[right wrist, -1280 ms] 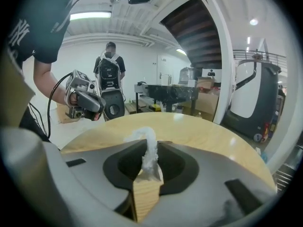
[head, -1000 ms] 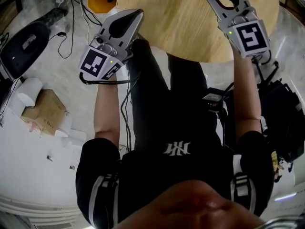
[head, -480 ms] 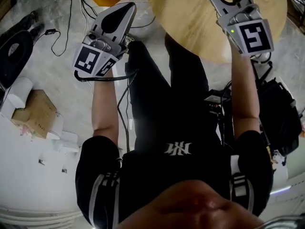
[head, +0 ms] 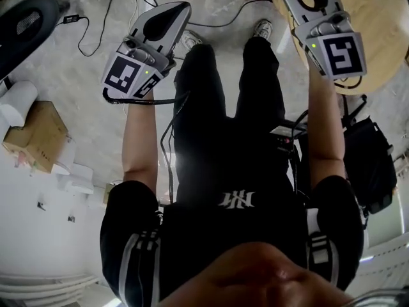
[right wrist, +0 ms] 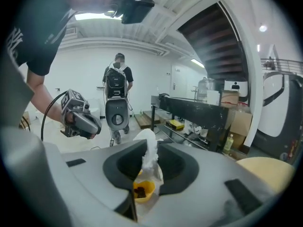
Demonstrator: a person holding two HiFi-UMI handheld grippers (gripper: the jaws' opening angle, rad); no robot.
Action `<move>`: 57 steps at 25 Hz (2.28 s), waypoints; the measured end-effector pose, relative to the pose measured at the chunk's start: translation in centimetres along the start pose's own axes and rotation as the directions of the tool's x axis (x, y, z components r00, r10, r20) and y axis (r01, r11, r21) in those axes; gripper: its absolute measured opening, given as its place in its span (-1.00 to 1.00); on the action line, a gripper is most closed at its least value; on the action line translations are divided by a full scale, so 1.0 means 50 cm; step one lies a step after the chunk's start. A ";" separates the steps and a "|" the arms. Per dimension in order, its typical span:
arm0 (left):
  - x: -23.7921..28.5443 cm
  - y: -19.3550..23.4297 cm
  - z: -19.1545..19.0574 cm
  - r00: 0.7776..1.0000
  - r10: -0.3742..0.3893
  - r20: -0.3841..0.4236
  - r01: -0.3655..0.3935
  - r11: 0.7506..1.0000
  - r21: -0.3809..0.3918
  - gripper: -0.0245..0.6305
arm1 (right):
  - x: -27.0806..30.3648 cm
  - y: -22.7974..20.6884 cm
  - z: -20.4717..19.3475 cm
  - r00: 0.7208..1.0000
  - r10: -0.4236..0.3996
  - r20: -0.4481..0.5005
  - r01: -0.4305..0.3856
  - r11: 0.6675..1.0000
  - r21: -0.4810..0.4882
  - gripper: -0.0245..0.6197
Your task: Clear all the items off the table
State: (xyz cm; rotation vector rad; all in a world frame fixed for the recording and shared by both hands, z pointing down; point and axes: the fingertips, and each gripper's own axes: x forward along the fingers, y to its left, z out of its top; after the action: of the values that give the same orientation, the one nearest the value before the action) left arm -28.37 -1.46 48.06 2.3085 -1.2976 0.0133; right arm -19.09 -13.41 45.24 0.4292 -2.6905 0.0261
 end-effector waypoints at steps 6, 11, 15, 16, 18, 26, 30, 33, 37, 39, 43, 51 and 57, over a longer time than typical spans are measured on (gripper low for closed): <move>-0.065 0.038 -0.023 1.000 0.010 -0.009 -0.011 1.000 -0.027 -0.90 | 0.068 0.064 0.008 1.000 -0.007 0.015 0.007 1.000 0.023 -0.70; -0.097 0.086 -0.078 1.000 0.004 -0.026 -0.006 0.998 -0.063 -0.90 | 0.138 0.127 0.009 1.000 0.019 0.003 -0.019 1.000 0.025 -0.70; -0.080 0.104 -0.131 0.999 0.015 -0.043 -0.017 0.998 -0.064 -0.90 | 0.186 0.140 -0.042 0.997 0.077 -0.004 -0.077 0.997 0.000 -0.70; -0.073 0.109 -0.146 0.999 0.019 -0.047 -0.022 0.998 -0.066 -0.90 | 0.197 0.139 -0.060 0.996 0.092 -0.006 -0.092 0.996 -0.008 -0.70; -0.058 0.121 -0.173 0.998 0.028 -0.050 -0.032 0.997 -0.076 -0.90 | 0.217 0.136 -0.095 0.993 0.116 -0.011 -0.117 0.993 -0.030 -0.70; -0.007 0.202 -0.266 0.995 0.062 -0.072 -0.068 0.995 -0.076 -0.90 | 0.312 0.154 -0.268 0.987 0.156 -0.049 -0.154 0.988 0.029 -0.70; 0.025 0.216 -0.316 0.996 0.040 -0.082 -0.047 0.996 -0.079 -0.90 | 0.336 0.183 -0.356 0.978 0.188 -0.086 -0.184 0.982 0.053 -0.70; 0.052 0.229 -0.366 0.995 0.023 -0.102 -0.031 0.996 -0.081 -0.90 | 0.359 0.182 -0.419 0.975 0.196 -0.102 -0.190 0.980 0.067 -0.70; 0.086 0.259 -0.423 0.994 0.030 -0.109 -0.038 0.997 -0.073 -0.90 | 0.399 0.157 -0.492 0.976 0.190 -0.111 -0.184 0.981 0.060 -0.70; 0.098 0.284 -0.452 0.992 0.044 -0.117 -0.052 0.996 -0.069 -0.90 | 0.420 0.150 -0.524 0.976 0.189 -0.112 -0.182 0.981 0.071 -0.70; 0.123 0.328 -0.497 0.990 0.048 -0.130 -0.056 0.996 -0.063 -0.90 | 0.456 0.141 -0.583 0.974 0.194 -0.119 -0.187 0.980 0.074 -0.70; 0.156 0.383 -0.564 0.991 0.063 -0.119 -0.065 0.998 -0.020 -0.90 | 0.513 0.141 -0.689 0.968 0.212 -0.132 -0.201 0.975 0.092 -0.70; 0.164 0.380 -0.603 0.990 0.057 -0.130 -0.058 0.998 0.001 -0.90 | 0.527 0.142 -0.737 0.968 0.206 -0.146 -0.196 0.977 0.082 -0.67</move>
State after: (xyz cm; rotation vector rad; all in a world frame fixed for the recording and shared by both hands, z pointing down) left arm -32.44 -3.59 84.31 2.2276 -1.2967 0.1783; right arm -29.45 -11.37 89.87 0.1642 -2.5750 0.1999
